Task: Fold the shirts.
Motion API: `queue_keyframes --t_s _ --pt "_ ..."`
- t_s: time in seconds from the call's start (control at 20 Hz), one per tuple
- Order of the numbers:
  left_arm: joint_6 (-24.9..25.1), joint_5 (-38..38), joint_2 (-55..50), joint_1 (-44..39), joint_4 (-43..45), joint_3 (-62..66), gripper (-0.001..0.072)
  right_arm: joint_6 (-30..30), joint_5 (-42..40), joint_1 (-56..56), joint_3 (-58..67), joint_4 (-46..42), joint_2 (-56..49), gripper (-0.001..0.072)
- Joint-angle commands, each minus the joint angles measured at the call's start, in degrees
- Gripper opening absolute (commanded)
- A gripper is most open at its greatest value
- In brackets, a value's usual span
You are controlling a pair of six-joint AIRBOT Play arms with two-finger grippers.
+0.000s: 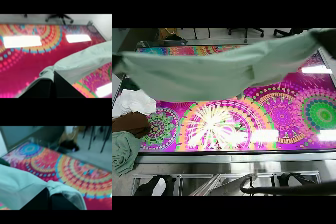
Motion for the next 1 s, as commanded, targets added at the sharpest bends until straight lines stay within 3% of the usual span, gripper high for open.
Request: queue_keyframes --t_s 0.0,0.2,0.3,0.4,0.6,0.75,0.95 --pt "-2.2 2.8 2.7 0.1 1.8 11.5 0.0014 -1.0 -9.4 -0.3 7.3 -6.8 6.4 0.0017" --pt "-5.2 -4.0 -2.1 0.3 3.8 17.0 0.0013 -1.0 -8.7 -0.3 10.0 -9.9 4.5 0.0017" --pt "-5.6 -9.0 -6.9 -1.6 3.9 16.4 0.0014 -0.8 -3.6 -0.3 9.9 -8.9 0.3 0.0017" --pt "-5.6 -9.2 -11.1 -4.5 4.0 12.2 0.0013 -0.6 3.0 -0.2 9.9 -6.1 -6.5 0.0018" --pt "-2.9 -4.3 -21.3 -10.3 6.7 -0.6 0.0014 2.8 9.4 -0.1 8.7 -5.2 -23.1 0.0018" --pt "-0.5 2.7 -30.9 -13.2 13.1 -7.1 0.0014 3.5 9.4 0.5 7.0 -3.6 -36.0 0.0018" --pt "2.2 11.0 -45.6 -15.1 12.9 -5.9 0.0014 3.8 4.6 4.3 7.0 -3.6 -50.0 0.0018"
